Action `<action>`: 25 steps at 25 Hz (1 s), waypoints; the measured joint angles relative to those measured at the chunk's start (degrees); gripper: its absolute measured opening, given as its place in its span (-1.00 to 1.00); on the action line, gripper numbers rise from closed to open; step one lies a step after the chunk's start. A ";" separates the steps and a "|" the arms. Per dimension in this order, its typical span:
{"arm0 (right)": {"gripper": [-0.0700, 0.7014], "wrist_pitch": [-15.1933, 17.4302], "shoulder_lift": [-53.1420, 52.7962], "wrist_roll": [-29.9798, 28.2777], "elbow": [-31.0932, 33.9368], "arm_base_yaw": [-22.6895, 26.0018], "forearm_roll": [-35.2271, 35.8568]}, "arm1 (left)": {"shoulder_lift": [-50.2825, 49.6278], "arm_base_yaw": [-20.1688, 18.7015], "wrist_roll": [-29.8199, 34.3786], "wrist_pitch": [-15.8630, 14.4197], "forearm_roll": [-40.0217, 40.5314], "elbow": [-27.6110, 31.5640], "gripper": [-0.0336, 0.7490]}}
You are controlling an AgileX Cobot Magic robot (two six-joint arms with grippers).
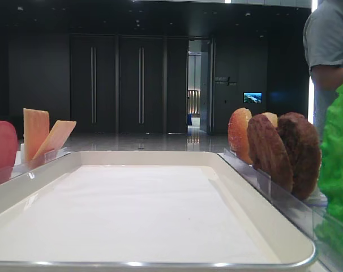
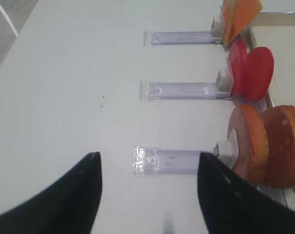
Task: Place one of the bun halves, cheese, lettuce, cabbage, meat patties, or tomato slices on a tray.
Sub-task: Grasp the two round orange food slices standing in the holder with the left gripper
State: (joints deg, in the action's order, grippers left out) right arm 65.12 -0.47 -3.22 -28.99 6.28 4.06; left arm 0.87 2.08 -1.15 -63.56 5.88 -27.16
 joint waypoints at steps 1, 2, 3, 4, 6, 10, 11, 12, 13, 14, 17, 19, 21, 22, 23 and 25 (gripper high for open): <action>0.58 0.00 0.00 0.00 0.00 0.00 0.00 | 0.00 0.00 0.05 0.00 0.00 0.00 0.29; 0.58 0.00 0.00 0.00 0.00 0.00 0.00 | 0.00 0.00 0.12 0.00 0.00 0.00 0.29; 0.58 0.00 0.00 0.00 0.00 0.00 0.00 | 0.00 0.00 0.19 0.00 0.00 0.00 0.29; 0.58 0.00 0.00 0.00 0.00 0.00 0.00 | 0.00 0.00 0.23 0.00 0.00 0.00 0.29; 0.58 0.00 0.00 0.00 0.00 0.00 0.00 | 0.00 0.00 0.23 0.00 0.00 0.00 0.29; 0.58 0.00 0.00 0.00 0.00 0.00 0.00 | -1.32 0.00 0.23 -0.55 -0.32 -0.19 0.29; 0.58 0.00 0.00 0.00 0.00 0.00 0.00 | -2.61 0.00 0.23 -0.96 -0.47 -0.50 0.29; 0.58 0.00 0.00 0.00 0.00 0.00 0.00 | -4.53 0.00 0.23 -1.60 -0.52 -1.14 0.29; 0.58 0.00 0.00 0.00 0.00 0.00 0.00 | -6.67 0.00 0.23 -2.12 -0.53 -1.96 0.29; 0.58 0.00 0.00 0.00 0.00 0.00 0.00 | -8.99 0.00 0.23 -2.64 -0.57 -2.93 0.29; 0.58 0.00 0.00 0.00 0.00 0.00 0.00 | -16.00 0.00 0.23 -3.58 -0.75 -6.05 0.29; 0.58 0.00 0.00 0.00 0.00 0.00 0.00 | -20.92 0.00 0.17 -3.88 -1.42 -8.54 0.29; 0.58 0.00 0.00 0.00 0.00 0.00 0.00 | -26.20 0.00 -0.12 -4.56 -2.75 -11.47 0.29; 0.58 0.00 0.00 0.00 0.00 0.00 0.00 | -29.66 0.00 -0.24 -5.17 -3.61 -12.93 0.29; 0.58 0.00 0.00 0.00 0.00 0.00 0.00 | -32.14 0.00 -0.24 -5.75 -4.29 -14.15 0.29; 0.58 0.00 0.00 0.00 0.00 0.00 0.00 | -37.44 0.00 -0.24 -6.97 -5.28 -16.74 0.29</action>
State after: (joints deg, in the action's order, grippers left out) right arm 65.12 -0.47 -3.22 -28.99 6.28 4.06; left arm -36.57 2.08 -1.38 -70.53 0.59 -43.90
